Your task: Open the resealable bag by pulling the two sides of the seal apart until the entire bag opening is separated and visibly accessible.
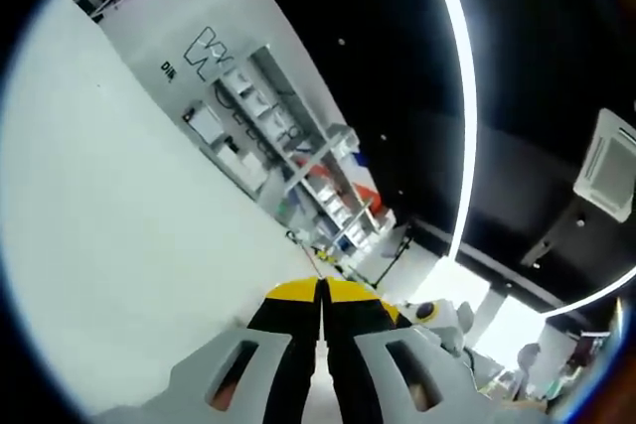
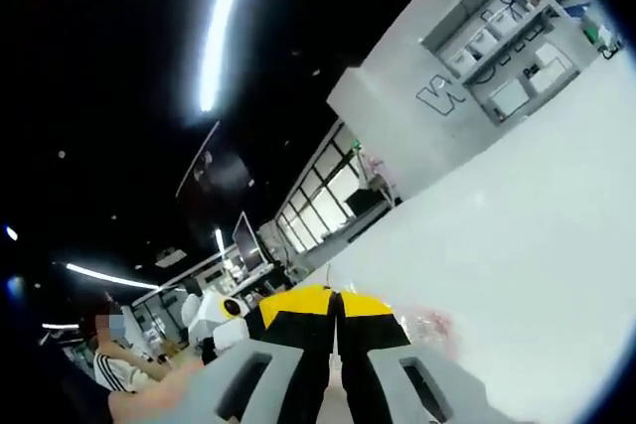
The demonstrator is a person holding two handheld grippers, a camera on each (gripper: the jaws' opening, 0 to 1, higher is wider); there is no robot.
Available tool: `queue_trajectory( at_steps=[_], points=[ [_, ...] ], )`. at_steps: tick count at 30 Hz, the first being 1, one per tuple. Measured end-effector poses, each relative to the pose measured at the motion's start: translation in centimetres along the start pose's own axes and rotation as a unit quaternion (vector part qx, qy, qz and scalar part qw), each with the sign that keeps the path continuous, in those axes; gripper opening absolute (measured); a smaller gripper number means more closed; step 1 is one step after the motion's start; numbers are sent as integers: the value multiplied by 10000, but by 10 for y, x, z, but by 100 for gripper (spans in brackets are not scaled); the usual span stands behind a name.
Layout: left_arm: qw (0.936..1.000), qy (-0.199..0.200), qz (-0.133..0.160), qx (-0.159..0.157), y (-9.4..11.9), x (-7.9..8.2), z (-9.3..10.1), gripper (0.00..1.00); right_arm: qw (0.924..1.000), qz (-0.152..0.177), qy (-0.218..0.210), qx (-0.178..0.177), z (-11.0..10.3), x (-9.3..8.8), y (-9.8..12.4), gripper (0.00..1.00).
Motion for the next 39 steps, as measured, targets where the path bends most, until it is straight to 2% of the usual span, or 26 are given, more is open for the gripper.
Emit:
queue_trajectory(
  at_steps=[3,4,6,7,8,10,17,29,39],
  points=[
    [9990,366,244,-86,3,6,0,1,9999,69,-113,4,0,2,1,0],
    [9986,461,227,-127,4,4,1,2,9999,86,-111,-14,1,3,0,0],
    [9974,640,322,124,5,3,-3,24,9998,111,-144,-1,1,3,0,0],
    [9968,742,284,109,4,0,-1,35,9999,118,-114,-25,1,4,0,0],
    [9952,952,218,104,2,-5,0,37,9999,118,-106,-28,1,4,0,0],
    [9963,829,188,89,1,-8,4,30,9999,124,-90,-47,1,2,0,0],
    [9945,929,424,253,0,-5,0,27,9999,127,-61,-75,3,3,0,0],
    [9935,1004,418,324,-2,-10,2,26,9998,41,138,-115,0,-2,0,0],
    [9930,1032,418,386,-4,-10,-1,21,9998,27,174,-106,0,-2,-1,0]
  ],
)
Point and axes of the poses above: the point that each gripper's makers call its tool centre point, and the gripper's own axes: y roughly backward along the fingers, z roughly to its right, x roughly out of its top, the point moved 3 cm from there along y, roughly backward along the fingers, and after that the axes turned 6 degrees about -y, right-handed, at the moved point
